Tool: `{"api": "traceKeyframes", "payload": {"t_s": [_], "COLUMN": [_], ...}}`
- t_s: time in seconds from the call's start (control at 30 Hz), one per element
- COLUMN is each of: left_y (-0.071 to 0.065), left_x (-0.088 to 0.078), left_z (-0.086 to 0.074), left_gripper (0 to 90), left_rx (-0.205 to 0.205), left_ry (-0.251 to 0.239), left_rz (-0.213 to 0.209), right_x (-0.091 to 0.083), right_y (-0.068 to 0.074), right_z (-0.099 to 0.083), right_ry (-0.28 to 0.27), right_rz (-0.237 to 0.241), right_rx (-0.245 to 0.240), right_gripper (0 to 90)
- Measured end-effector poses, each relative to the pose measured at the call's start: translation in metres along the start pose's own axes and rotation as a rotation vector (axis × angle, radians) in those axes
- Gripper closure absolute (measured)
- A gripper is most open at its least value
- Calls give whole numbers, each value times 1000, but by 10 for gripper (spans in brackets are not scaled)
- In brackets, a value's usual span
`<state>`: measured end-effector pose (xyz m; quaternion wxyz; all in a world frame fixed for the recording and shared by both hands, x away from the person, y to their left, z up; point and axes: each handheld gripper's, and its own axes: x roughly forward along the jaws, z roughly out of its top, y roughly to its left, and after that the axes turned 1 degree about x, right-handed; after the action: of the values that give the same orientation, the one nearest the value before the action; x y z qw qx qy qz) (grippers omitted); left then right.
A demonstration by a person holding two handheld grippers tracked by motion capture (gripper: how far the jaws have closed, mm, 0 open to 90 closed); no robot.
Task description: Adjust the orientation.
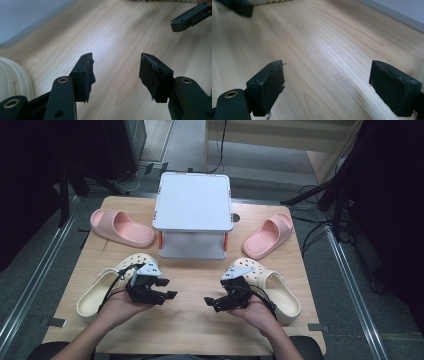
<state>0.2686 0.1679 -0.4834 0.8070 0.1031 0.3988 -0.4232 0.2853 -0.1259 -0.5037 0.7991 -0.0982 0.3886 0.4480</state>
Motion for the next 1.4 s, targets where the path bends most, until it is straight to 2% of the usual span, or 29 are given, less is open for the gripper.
{"api": "traceKeyframes", "payload": {"t_s": [0.1,0.13,0.17,0.2,0.23,0.3,0.43,0.47,0.57,0.6,0.63,0.83,0.97,1.07,1.2,1.23,1.27,1.4], "left_y": [0,0,0,1,1,1,1,2,5,5,6,6,9,11,11,10,9,8], "left_x": [1,1,1,0,0,-1,-5,-6,-7,-7,-8,-17,-29,-43,-53,-60,-64,-78], "left_z": [1,3,3,4,4,4,4,3,3,2,2,-2,-7,-15,-22,-27,-30,-40], "left_gripper": [398,389,381,380,372,377,512,533,544,548,546,518,519,513,492,486,485,486], "left_rx": [12,21,16,22,22,29,41,36,28,22,26,18,-4,-39,-52,-53,-59,-80], "left_ry": [11,7,-2,-5,-5,-13,-6,2,13,12,18,13,12,0,1,-2,-7,-20], "left_rz": [0,-4,-12,-22,-22,-20,-8,-12,-12,-9,-8,15,36,61,86,112,118,144], "right_x": [0,-2,-3,-5,-5,-10,-16,-19,-21,-20,-20,-16,-14,-11,-9,-7,-6,-3], "right_y": [2,4,4,5,5,4,3,4,5,6,6,6,7,7,6,5,4,3], "right_z": [0,1,2,2,2,5,7,8,8,8,8,12,15,20,23,26,27,32], "right_ry": [3,-17,-22,-20,-20,-13,-46,-74,-95,-108,-112,-83,-69,-58,-55,-51,-49,-47], "right_rz": [16,34,28,21,21,17,-12,-22,-15,-18,-14,4,1,-4,1,6,5,21], "right_rx": [-7,-33,-40,-48,-48,-20,-22,-25,-28,-62,-70,-77,-98,-128,-128,-118,-117,-112], "right_gripper": [125,156,223,331,331,417,449,488,495,498,501,508,505,502,500,452,432,454]}}
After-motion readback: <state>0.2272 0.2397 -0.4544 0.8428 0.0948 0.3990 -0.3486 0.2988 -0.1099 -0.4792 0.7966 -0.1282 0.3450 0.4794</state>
